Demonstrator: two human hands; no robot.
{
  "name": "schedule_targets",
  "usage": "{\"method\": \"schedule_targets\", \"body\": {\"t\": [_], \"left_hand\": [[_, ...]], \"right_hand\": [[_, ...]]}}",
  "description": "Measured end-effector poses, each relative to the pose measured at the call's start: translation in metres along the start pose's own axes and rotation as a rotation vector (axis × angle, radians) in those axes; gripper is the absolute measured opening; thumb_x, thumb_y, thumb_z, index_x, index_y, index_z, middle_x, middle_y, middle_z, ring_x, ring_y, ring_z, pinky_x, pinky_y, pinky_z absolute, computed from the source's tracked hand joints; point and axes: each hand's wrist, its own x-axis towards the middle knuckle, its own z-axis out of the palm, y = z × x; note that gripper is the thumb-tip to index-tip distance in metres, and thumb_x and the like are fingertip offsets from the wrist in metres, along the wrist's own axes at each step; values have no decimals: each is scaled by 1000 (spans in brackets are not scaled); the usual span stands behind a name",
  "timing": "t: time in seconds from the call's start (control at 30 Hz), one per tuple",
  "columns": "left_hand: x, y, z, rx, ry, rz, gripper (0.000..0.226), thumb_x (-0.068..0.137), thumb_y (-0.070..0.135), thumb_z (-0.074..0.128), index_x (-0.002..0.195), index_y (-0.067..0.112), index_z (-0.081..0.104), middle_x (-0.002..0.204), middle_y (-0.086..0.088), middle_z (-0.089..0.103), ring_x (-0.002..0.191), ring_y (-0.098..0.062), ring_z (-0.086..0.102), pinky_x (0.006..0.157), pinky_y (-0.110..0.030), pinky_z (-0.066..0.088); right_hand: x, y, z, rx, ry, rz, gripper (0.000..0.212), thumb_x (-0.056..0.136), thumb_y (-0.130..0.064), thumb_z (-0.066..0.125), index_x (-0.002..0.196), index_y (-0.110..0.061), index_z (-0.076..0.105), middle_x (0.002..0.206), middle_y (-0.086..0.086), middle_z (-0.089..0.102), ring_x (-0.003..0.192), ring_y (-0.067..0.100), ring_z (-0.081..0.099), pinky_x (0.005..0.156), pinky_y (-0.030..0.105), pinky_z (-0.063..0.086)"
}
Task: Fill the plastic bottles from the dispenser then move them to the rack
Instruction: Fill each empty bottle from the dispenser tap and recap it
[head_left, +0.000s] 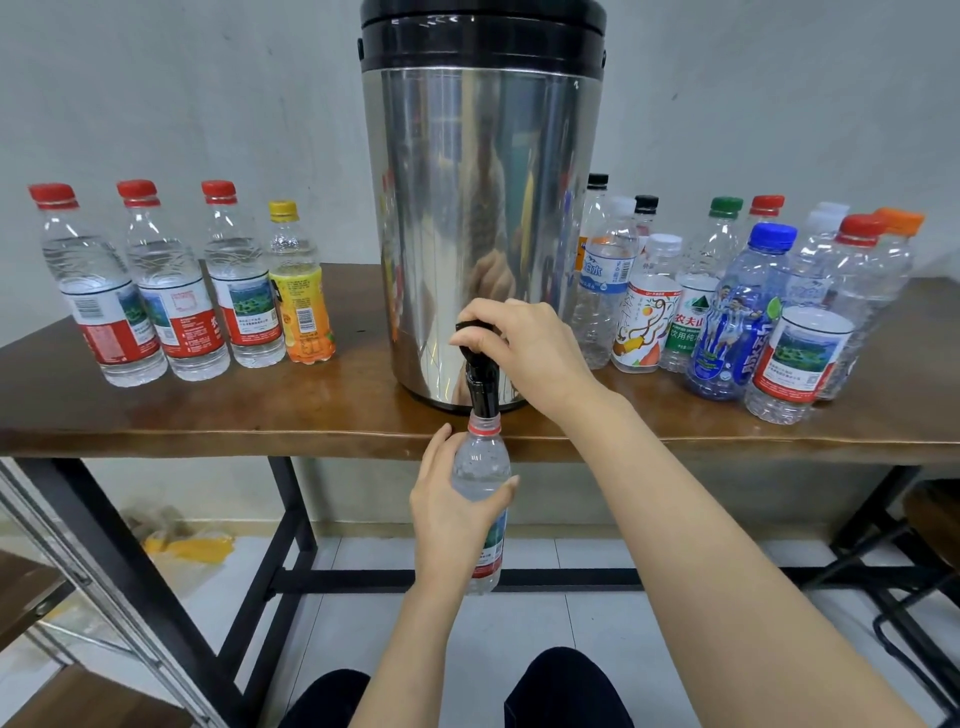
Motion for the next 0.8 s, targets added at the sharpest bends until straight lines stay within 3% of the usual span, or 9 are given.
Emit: {"method": "schedule_targets", "body": {"t": [0.07,0.13,0.2,0.3,0.37,0.43,0.5,0.63,0.8], "left_hand": [[0,0,-1,5,1,9,64,70,28,87,127,21,58,147,6,45,118,7,38,94,2,22],[0,0,-2,6,10,17,63,70,25,88,126,19,60,145,3,47,117,6,39,87,9,21],[0,-1,-3,-4,9,18,64,70,24,88,126,17,60,145,2,48,119,3,40,85,11,22],[0,-2,-3,-13,-1,13,64,70,26,88,127,18,60,146,3,47,118,3,41,84,11,23],[0,-3,-4,-11,-3,20,62,70,27,88,125,21,61,145,5,47,119,4,42,86,7,25],[0,-3,-4,-12,-6,15,61,69,27,88,124,23,61,145,7,47,120,2,45,90,0,26],[0,-3,-5,-16,-6,11,62,69,26,88,125,22,61,144,6,48,118,4,43,91,-2,27],[0,-1,-6,-20,-22,-6,66,70,26,88,130,20,58,146,4,48,119,2,42,98,-15,33],[-7,-1,-8,-56,-34,-18,63,71,25,87,127,29,58,150,9,44,122,-2,47,98,-20,38]], "right_hand": [[-1,2,-5,24,-85,-13,22,98,-38,53,112,-30,68,79,-23,51,88,8,51,85,40,48],[-3,10,-9,101,-127,-2,31,100,-37,50,129,-35,61,95,-23,59,102,7,53,94,36,46],[-9,26,-6,166,-26,19,35,100,-35,50,133,-30,59,119,-12,66,116,9,55,101,37,45],[-23,59,2,17,147,175,26,101,-27,51,122,-20,66,120,-2,65,112,17,58,96,40,48],[-35,79,8,-180,50,363,25,102,-23,50,123,-18,63,126,5,57,118,27,50,93,42,47],[-50,93,14,-316,-148,528,32,103,-24,46,134,-20,54,142,9,43,128,31,37,95,43,43],[-61,101,18,-364,-257,568,37,105,-25,43,142,-22,47,151,8,34,132,34,32,99,43,41],[-71,109,24,-390,-247,473,36,106,-22,41,140,-21,52,145,4,47,124,30,38,100,37,39],[-80,109,29,-260,-136,435,31,101,-8,50,129,-15,61,129,6,59,114,23,42,92,30,40]]}}
